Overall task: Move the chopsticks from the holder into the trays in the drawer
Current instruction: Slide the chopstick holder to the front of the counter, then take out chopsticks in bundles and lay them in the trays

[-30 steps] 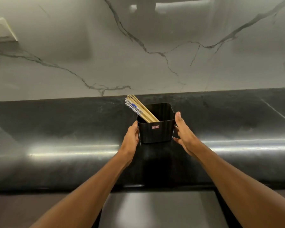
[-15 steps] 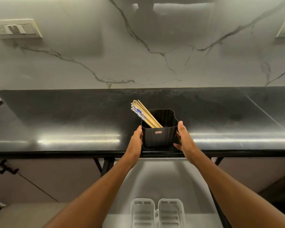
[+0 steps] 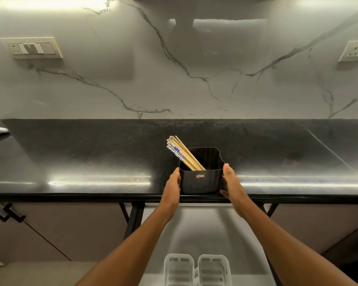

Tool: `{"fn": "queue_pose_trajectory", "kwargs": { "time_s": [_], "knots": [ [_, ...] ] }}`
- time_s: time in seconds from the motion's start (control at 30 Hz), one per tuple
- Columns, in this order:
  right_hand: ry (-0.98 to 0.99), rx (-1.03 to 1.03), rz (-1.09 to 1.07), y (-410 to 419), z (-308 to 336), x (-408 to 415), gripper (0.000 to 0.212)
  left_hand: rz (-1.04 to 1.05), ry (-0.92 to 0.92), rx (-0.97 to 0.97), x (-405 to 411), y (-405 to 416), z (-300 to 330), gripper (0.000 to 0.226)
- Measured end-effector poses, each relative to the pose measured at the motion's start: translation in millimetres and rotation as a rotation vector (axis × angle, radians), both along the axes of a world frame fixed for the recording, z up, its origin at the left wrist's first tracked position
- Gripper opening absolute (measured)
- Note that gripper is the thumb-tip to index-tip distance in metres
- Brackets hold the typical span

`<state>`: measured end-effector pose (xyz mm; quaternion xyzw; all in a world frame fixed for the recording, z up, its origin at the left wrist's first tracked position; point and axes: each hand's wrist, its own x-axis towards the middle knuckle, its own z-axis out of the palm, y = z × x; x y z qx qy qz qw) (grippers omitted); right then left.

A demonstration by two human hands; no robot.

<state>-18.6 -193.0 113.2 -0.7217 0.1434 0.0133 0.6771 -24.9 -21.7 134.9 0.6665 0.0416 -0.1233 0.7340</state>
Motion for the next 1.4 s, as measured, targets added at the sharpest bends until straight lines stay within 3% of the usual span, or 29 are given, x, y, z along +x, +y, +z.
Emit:
{"fn": "queue_pose_trajectory", "kwargs": {
  "time_s": [0.37,0.47,0.53,0.6,0.73,0.87,1.0,1.13,1.4],
  "knots": [
    [-0.040,-0.051,-0.019,2.9,-2.6,0.3,0.058,0.058,0.029,0.001,7.1,-3.0,-6.7,0.046],
    [-0.033,-0.068,-0.019,0.3,-4.3,1.4,0.059,0.072,0.011,0.007,7.6,-4.3,-6.4,0.028],
    [-0.039,-0.088,-0.030,-0.8,-5.1,3.4,0.064,0.106,0.023,0.013,8.3,-4.6,-5.0,0.028],
    [-0.068,-0.188,-0.131,-0.3,-2.0,6.7,0.063,0.139,0.030,0.036,10.3,-1.8,-6.5,0.030],
    [-0.244,-0.490,-0.298,2.9,20.6,22.2,0.043,0.194,0.028,0.047,17.6,7.4,-7.7,0.051],
    [-0.318,-0.772,-0.062,16.3,44.2,51.6,0.021,0.202,0.016,0.066,22.6,19.7,-5.7,0.050],
    [-0.209,-0.875,0.205,39.7,55.1,77.7,0.020,0.207,-0.003,0.105,24.9,31.5,-5.8,0.049],
    [-0.241,-0.938,0.236,62.1,48.8,88.6,0.030,0.222,-0.021,0.131,25.9,41.6,-7.7,0.032],
    [-0.234,-1.100,0.186,83.1,34.6,94.7,0.043,0.255,0.014,0.126,32.8,53.8,-15.7,0.043]
  ]
}}
